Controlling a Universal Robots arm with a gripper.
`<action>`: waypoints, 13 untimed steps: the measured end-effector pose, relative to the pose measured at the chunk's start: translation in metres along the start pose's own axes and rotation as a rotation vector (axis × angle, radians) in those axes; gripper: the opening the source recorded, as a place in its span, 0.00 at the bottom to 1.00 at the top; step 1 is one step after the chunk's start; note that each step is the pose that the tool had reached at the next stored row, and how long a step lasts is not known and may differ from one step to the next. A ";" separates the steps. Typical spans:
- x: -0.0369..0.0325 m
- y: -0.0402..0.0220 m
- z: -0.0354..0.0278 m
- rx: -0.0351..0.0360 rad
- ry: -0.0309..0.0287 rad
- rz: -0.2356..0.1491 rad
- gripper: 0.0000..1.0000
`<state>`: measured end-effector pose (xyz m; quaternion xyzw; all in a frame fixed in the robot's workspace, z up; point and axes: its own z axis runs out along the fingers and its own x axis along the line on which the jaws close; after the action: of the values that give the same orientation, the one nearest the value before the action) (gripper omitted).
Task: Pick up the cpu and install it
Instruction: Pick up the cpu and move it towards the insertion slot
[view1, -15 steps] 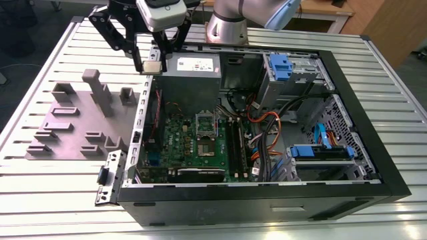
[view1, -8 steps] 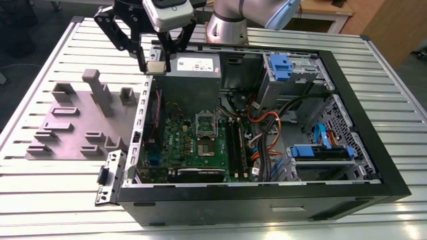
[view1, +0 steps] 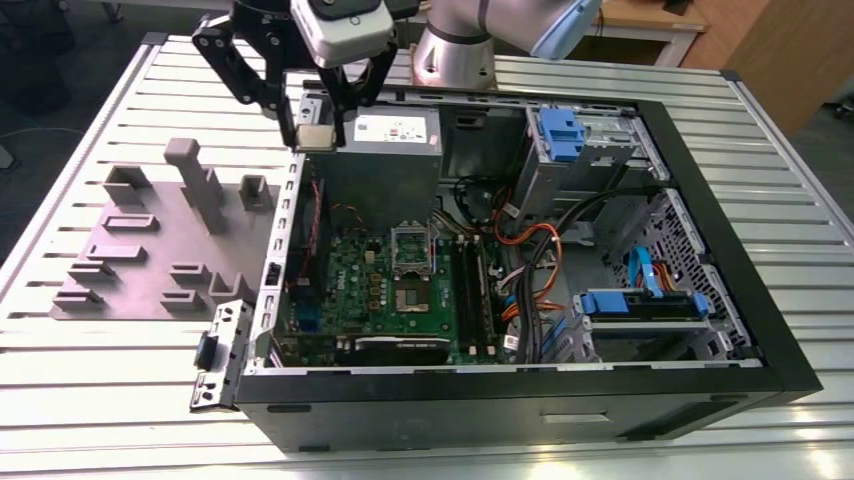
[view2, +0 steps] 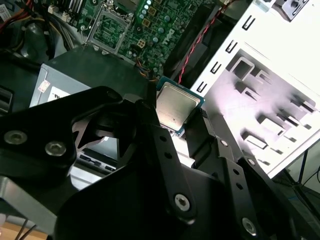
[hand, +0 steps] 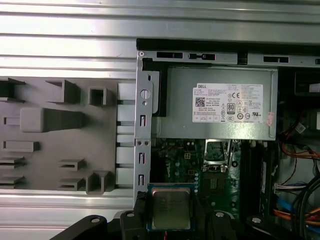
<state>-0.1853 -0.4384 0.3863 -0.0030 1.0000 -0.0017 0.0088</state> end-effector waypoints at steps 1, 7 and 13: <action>0.0000 -0.0013 0.0000 0.0000 0.0000 0.000 0.47; 0.0000 -0.0042 0.0001 0.0000 0.0000 0.000 0.47; -0.0027 -0.0045 0.0001 0.0004 0.0000 0.000 0.47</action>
<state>-0.1825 -0.4428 0.3863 -0.0030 1.0000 -0.0019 0.0088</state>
